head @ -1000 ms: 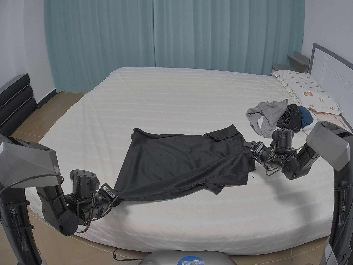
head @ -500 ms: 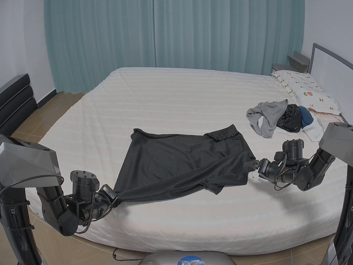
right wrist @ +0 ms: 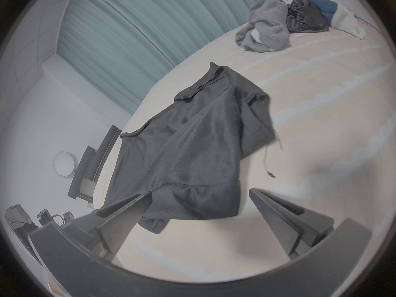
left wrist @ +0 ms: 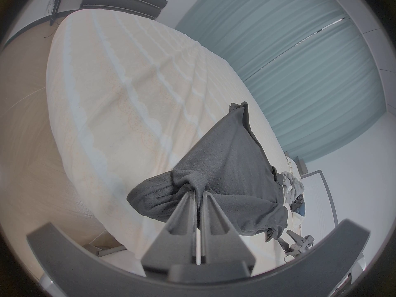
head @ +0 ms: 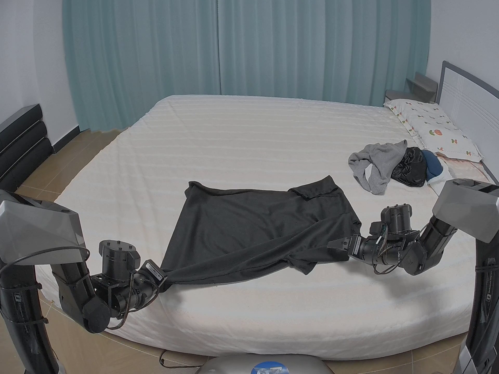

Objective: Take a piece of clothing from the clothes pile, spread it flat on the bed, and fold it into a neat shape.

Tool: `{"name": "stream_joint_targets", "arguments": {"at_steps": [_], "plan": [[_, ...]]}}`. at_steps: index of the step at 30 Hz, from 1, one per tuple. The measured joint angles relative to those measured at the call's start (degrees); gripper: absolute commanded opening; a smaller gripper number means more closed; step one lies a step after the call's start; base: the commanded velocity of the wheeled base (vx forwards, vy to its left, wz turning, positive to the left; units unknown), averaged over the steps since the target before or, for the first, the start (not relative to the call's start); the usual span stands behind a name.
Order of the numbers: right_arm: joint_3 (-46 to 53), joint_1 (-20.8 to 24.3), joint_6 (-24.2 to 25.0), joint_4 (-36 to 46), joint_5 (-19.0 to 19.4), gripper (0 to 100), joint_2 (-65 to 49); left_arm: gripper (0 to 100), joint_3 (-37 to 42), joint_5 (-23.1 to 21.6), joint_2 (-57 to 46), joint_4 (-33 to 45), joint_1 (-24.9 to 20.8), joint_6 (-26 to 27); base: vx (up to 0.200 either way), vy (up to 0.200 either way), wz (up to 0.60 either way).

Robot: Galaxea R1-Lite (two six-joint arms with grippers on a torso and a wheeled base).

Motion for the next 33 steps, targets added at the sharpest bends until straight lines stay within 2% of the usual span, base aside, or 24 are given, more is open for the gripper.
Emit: {"name": "stream_joint_targets", "arguments": {"at_steps": [2, 3, 8, 14, 22, 33], "plan": [[-1.05, 0.80, -0.05, 0.16, -0.13, 100, 0.62, 0, -0.04, 0.00, -0.05, 0.00, 0.00, 0.00, 0.000, 0.000, 0.00], [-1.44, 1.27, -0.09, 0.22, -0.17, 0, 0.90, 0, -0.06, 0.02, -0.05, 0.00, 0.00, 0.00, 0.000, 0.000, 0.00], [-1.21, 1.99, -0.60, 0.38, -0.91, 0, 1.34, 0, 0.00, 0.02, -0.07, 0.00, 0.02, 0.00, 0.000, 0.000, 0.00], [4.30, 0.78, -1.06, 0.35, -1.05, 0, -1.50, 0, 0.09, 0.07, -0.35, 0.00, 0.18, 0.24, 0.000, 0.000, 0.00], [16.52, -2.21, -0.52, 0.27, 1.96, 0, -11.86, 0, 1.21, -0.15, -2.54, 0.17, 0.79, 1.58, 0.000, 0.000, 0.00], [32.09, -5.14, 3.32, 0.96, 4.07, 0, -28.45, 0, 4.24, -0.26, -6.47, 1.18, 0.41, 7.69, 0.000, 0.000, 0.00]]}}
